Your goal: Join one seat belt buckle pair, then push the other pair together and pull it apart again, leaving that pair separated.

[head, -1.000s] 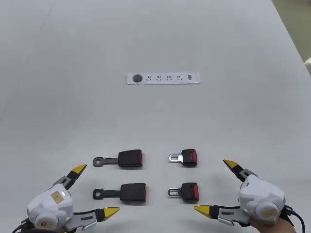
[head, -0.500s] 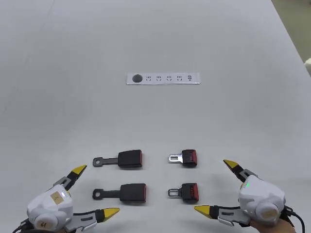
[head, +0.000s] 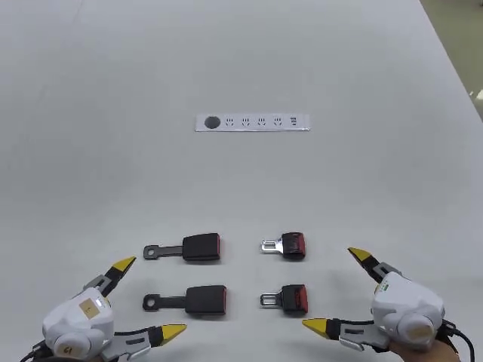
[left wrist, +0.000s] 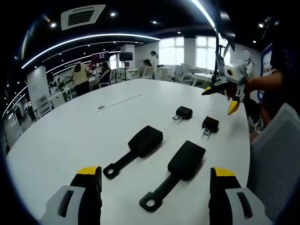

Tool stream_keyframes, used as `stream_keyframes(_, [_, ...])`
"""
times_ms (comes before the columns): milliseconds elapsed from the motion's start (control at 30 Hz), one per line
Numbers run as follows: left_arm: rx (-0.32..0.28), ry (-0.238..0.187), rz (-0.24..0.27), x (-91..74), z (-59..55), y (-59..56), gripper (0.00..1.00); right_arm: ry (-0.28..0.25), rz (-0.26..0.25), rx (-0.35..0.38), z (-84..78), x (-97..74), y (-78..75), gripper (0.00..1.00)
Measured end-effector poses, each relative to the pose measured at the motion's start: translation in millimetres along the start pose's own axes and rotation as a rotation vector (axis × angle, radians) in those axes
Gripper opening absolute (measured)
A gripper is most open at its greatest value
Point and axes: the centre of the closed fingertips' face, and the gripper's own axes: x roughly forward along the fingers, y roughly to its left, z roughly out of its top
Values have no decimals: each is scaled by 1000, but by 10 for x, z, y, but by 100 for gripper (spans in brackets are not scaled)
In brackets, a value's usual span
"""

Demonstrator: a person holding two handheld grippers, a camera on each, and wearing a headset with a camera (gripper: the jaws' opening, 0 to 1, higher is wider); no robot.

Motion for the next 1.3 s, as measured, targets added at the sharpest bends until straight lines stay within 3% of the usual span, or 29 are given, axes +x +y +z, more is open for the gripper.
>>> stream_keyframes(467, [5,-1,0,-1,75,-45,98,-5,-7,-6,18,-15,-29,99])
stream_keyframes(1067, [28,11,-16,2,36,-22,92,-3,-3,-29,22,-35,-44,98])
stream_keyframes(1300, [46,32,-43,23,29,-65,86,9,22,-58,24,-34,-7,94])
